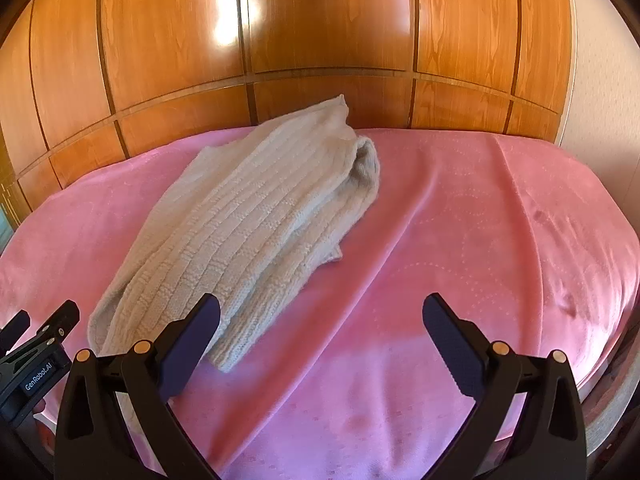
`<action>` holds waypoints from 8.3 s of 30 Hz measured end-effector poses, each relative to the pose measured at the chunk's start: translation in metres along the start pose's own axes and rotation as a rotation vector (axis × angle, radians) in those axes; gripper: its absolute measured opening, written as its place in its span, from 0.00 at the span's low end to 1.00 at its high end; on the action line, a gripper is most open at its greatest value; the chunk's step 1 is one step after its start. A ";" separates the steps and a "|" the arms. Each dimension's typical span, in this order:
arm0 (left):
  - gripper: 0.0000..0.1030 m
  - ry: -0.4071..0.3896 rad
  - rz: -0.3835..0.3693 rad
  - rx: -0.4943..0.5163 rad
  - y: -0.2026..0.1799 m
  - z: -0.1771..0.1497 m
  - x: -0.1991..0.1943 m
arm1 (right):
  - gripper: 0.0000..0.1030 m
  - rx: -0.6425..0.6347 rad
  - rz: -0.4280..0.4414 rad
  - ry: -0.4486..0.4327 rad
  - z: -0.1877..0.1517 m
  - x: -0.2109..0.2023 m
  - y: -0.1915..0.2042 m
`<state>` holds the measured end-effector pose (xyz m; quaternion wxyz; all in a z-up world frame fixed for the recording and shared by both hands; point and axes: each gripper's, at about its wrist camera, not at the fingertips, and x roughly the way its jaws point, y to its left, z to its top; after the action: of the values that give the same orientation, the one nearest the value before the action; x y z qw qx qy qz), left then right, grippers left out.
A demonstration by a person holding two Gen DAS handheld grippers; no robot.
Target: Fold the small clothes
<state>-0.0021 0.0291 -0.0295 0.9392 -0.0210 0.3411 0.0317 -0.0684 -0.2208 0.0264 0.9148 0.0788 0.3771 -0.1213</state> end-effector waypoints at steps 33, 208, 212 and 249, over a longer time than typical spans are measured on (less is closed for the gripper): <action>0.95 0.029 0.001 0.003 -0.002 0.008 0.003 | 0.98 -0.047 -0.016 0.013 0.007 -0.004 0.003; 0.00 0.063 -0.026 -0.331 0.250 0.220 0.138 | 0.06 -0.373 0.565 0.219 0.156 0.207 0.126; 0.00 0.110 0.065 -0.408 0.293 0.222 0.100 | 0.09 -0.289 0.481 0.125 0.209 0.234 0.145; 0.00 0.404 0.048 -0.656 0.361 0.122 0.063 | 0.20 -0.330 0.449 0.084 0.212 0.233 0.190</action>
<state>0.0978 0.3989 0.0174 0.7954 -0.3183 0.4915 0.1564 0.2867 -0.1266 0.0201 0.9028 0.0152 0.4025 0.1509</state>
